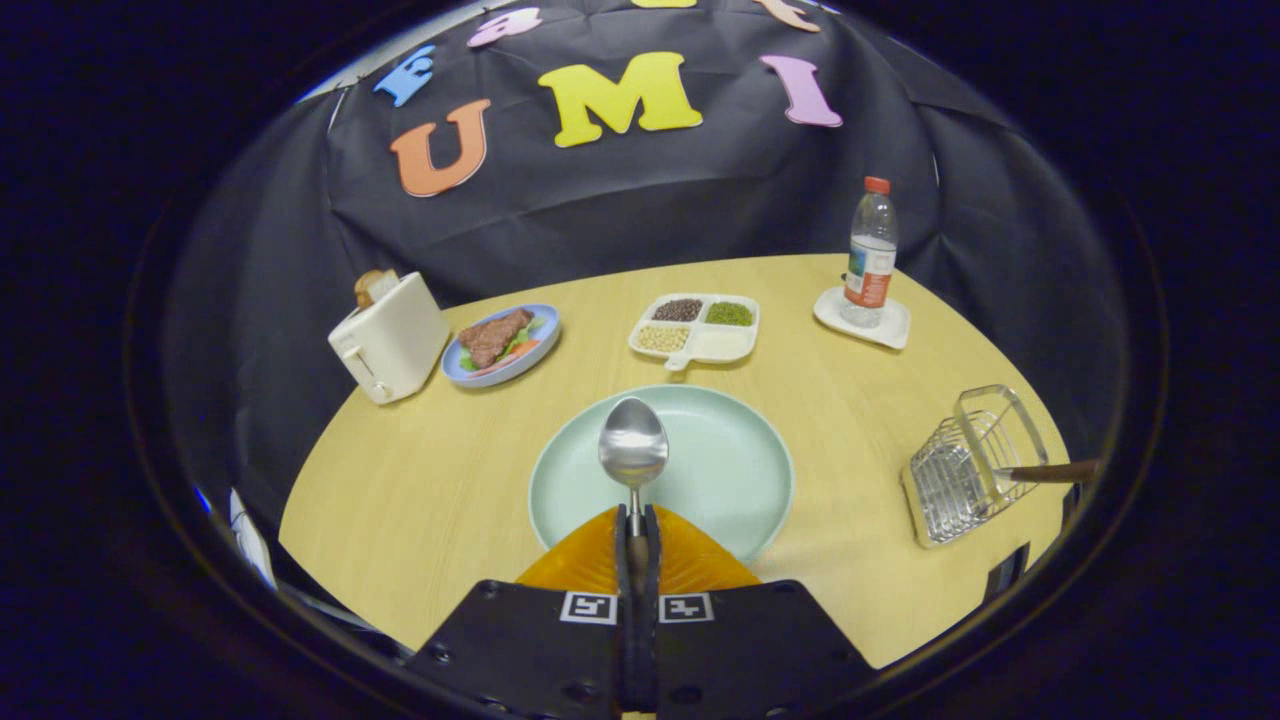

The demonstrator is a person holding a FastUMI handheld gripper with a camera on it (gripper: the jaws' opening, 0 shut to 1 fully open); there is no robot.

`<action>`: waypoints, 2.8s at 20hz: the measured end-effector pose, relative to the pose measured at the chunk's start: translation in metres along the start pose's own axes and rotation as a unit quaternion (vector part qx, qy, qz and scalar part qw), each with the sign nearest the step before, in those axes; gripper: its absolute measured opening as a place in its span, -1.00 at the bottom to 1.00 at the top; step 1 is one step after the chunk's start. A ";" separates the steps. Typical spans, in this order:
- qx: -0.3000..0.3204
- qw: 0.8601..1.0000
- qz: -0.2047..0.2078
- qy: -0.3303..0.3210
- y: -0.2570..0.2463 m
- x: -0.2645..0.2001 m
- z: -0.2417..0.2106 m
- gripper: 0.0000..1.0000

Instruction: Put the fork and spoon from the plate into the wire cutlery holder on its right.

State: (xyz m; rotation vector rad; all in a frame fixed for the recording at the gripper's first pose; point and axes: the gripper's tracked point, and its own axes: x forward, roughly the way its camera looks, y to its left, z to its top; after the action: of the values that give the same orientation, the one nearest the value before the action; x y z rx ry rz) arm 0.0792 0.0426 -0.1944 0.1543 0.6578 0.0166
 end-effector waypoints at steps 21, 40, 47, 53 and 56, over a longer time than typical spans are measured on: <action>0.035 0.994 -0.055 -0.089 -0.151 -0.119 0.044 -0.99; 0.044 0.995 -0.084 -0.015 -0.207 -0.084 0.032 -0.98; 0.051 0.994 -0.090 -0.026 -0.207 -0.080 0.041 -0.98; 0.045 0.993 -0.094 -0.046 -0.205 -0.089 0.052 -0.73; 0.046 0.992 -0.100 -0.062 -0.205 -0.096 0.057 -0.63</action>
State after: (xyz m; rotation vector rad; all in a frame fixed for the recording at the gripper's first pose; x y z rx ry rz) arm 0.0308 -0.1736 -0.1214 0.1766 0.5487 -0.2156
